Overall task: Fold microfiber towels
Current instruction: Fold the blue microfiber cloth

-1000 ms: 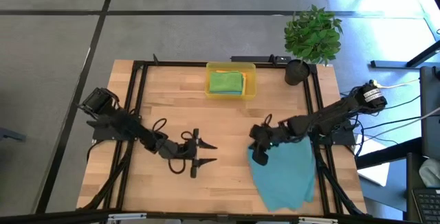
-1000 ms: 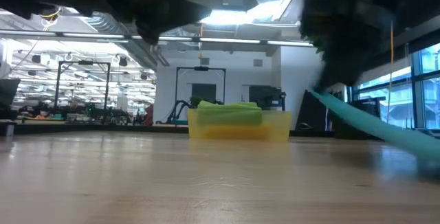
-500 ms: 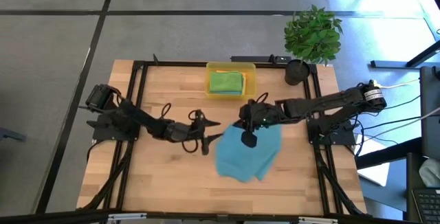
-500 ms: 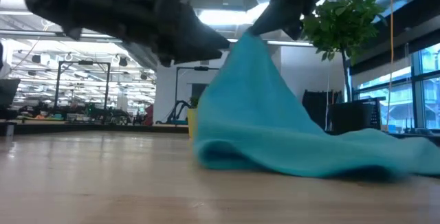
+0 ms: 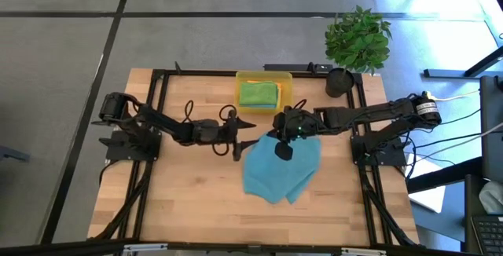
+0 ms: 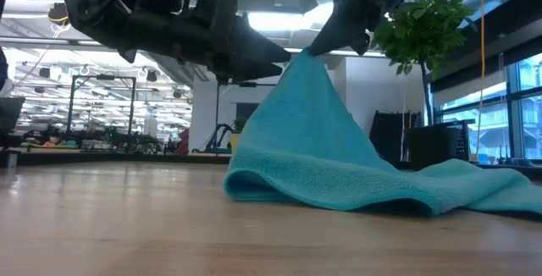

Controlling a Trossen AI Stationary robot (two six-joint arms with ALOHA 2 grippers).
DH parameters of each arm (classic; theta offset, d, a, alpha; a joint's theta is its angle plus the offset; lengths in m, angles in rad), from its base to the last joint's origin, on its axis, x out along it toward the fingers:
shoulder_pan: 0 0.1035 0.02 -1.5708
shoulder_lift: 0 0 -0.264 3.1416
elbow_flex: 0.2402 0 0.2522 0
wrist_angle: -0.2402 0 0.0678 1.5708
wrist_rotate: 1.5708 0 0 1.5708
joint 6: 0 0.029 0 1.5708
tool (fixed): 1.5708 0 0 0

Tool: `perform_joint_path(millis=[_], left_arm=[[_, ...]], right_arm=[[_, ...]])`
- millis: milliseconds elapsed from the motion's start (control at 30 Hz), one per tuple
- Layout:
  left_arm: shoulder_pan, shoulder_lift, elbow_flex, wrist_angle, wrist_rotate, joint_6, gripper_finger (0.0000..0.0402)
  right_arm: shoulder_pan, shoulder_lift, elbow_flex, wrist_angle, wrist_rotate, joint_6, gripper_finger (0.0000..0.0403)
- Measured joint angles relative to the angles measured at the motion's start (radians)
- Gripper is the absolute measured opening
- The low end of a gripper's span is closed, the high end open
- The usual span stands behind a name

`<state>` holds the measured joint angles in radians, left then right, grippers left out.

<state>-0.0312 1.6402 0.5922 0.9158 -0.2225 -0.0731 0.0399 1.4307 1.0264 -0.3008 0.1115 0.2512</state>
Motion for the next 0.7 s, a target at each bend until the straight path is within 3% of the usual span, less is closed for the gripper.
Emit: perform_joint_path(millis=[233, 433, 700], left_arm=[[0.037, 0.001, 0.000, -0.001, 0.086, 0.005, 0.0274], [0.072, 0.005, 0.000, -0.011, 0.257, -0.006, 0.0273], [0.073, 0.005, 0.000, -0.117, 0.324, -0.011, 0.0273]], right_arm=[[-0.003, 0.000, 0.000, 0.003, -0.010, -0.028, 0.0000], [-0.003, 0.000, -0.001, 0.004, -0.026, -0.047, 0.0000], [-0.003, 0.000, -0.001, 0.005, -0.026, -0.055, 0.0000]])
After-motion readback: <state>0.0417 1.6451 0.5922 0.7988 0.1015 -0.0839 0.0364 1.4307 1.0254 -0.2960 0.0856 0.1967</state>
